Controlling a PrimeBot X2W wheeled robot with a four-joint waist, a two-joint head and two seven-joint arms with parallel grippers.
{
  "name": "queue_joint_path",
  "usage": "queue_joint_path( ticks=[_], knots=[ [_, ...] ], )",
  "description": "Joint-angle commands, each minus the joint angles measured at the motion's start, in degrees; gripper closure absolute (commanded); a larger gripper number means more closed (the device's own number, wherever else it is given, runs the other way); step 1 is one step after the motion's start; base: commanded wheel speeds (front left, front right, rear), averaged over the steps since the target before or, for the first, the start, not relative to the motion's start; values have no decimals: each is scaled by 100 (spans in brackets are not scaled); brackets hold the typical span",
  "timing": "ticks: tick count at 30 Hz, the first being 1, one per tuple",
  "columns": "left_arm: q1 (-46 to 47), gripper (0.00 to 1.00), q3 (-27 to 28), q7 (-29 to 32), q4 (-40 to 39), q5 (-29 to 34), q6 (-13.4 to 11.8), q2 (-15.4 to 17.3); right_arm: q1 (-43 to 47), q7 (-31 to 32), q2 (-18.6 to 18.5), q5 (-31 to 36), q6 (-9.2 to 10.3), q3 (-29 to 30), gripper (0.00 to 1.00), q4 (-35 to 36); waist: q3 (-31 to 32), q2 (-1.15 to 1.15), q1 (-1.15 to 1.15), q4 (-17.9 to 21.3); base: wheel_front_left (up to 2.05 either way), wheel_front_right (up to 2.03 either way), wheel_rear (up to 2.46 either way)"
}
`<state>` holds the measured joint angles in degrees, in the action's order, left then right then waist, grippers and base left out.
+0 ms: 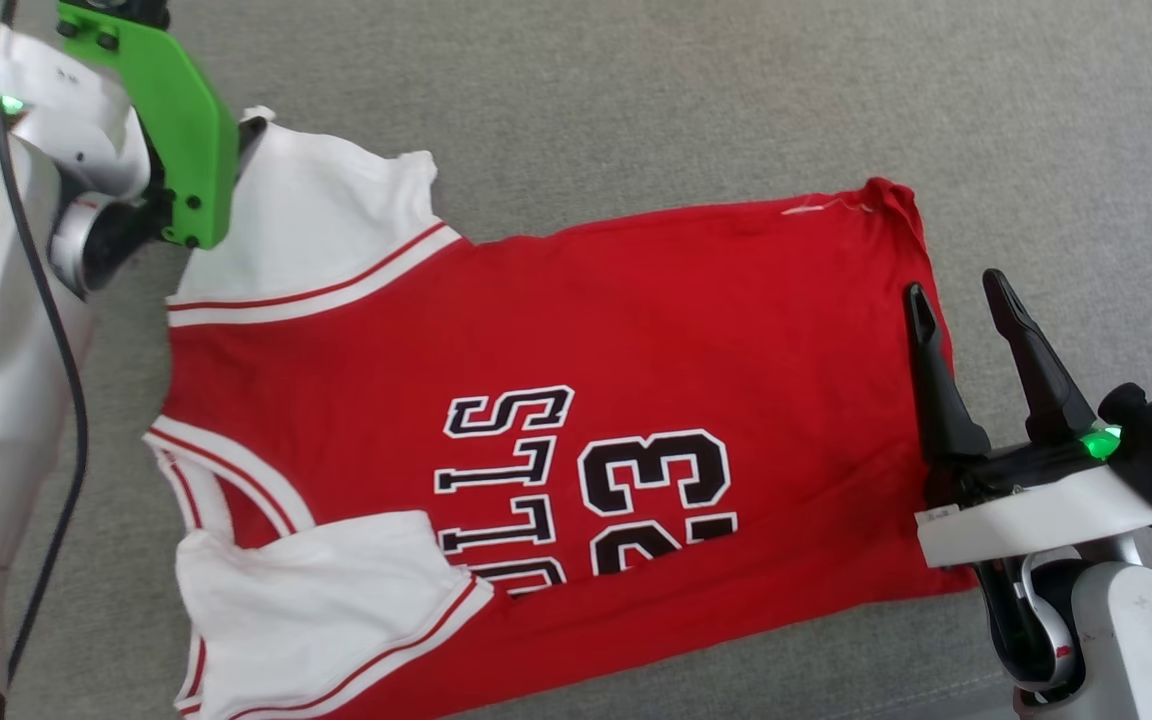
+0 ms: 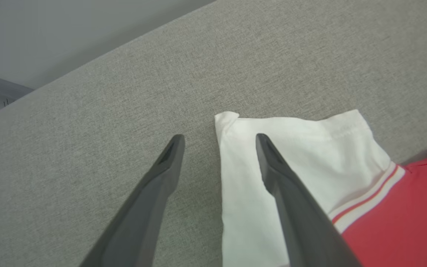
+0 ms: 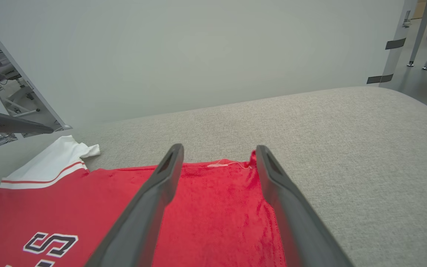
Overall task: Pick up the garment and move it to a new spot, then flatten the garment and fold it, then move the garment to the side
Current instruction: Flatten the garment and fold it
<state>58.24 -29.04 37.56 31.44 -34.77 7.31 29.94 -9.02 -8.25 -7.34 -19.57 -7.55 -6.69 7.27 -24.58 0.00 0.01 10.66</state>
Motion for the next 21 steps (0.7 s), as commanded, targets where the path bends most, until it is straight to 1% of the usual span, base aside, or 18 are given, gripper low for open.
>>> queue_joint_path(
  ticks=[1,4,7,11,13,14,15,16,19,21],
  knots=[
    [194,0,-25,133,103,-66,12,75,-122,-59,53,5,6,-31,0,-35,-344,0,-1,325,0,0,0],
    [352,0,-90,284,284,-191,15,116,-177,-107,69,-4,6,-55,0,-119,-425,0,-1,380,0,0,0],
    [458,0,-115,285,523,-192,14,168,-238,-162,74,-12,6,-87,0,-198,-492,0,-1,416,0,0,0],
    [499,0,-178,258,877,-69,-85,219,-294,-209,93,-16,6,-137,0,-268,-551,0,-1,439,0,0,0],
    [481,0,-216,259,998,-10,-189,209,-316,-222,96,-10,6,-158,0,-296,-571,0,-1,436,0,0,0],
    [465,11,-209,262,1060,-12,-238,210,-326,-227,98,-7,6,-165,0,-305,-582,0,-1,435,0,0,0],
    [437,84,-204,309,1142,-37,-271,204,-340,-232,99,-4,6,-175,0,-315,-590,0,-1,433,0,0,0],
    [412,100,-202,387,1205,-77,-271,195,-349,-233,100,1,6,-182,0,-322,-593,0,-1,430,0,0,0],
    [342,100,-179,613,1338,-240,-251,146,-363,-226,93,14,6,-173,0,-336,-577,0,-1,392,0,0,0],
    [325,100,-40,514,1359,-409,-284,62,-374,-211,75,19,6,-147,0,-343,-543,0,-1,352,0,0,0]
  ],
)
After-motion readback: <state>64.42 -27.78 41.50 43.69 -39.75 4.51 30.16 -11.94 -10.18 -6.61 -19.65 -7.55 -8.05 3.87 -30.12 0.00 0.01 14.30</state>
